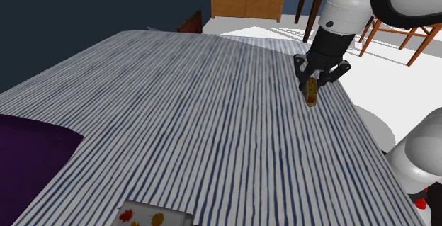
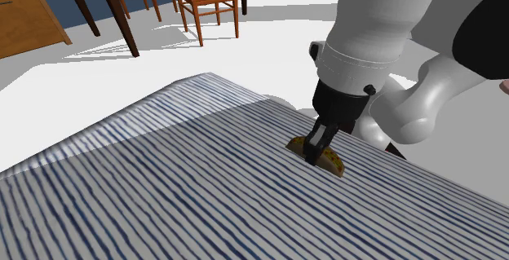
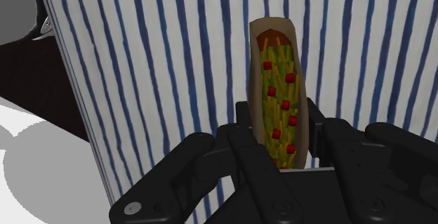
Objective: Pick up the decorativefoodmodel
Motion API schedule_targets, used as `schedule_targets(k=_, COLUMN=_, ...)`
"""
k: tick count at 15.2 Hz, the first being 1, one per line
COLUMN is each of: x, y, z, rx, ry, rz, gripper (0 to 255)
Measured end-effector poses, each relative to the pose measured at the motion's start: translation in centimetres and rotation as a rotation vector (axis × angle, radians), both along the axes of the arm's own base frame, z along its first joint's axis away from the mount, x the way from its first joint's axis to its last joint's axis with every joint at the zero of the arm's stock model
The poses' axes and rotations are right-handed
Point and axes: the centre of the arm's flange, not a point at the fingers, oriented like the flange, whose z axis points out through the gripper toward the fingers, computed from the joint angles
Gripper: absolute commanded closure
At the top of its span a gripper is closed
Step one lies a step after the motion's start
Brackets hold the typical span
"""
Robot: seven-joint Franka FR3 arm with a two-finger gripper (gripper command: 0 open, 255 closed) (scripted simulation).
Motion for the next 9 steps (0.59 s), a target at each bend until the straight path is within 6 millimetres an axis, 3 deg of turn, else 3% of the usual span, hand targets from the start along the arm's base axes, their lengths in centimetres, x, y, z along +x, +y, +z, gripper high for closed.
schedule_targets(k=5, x=0.0, y=0.0, z=0.0, rx=0.000, ry=0.000, rz=0.000, gripper=255)
schedule_targets(k=9, x=0.0, y=0.0, z=1.5, rx=0.000, ry=0.001, rz=0.000, gripper=255)
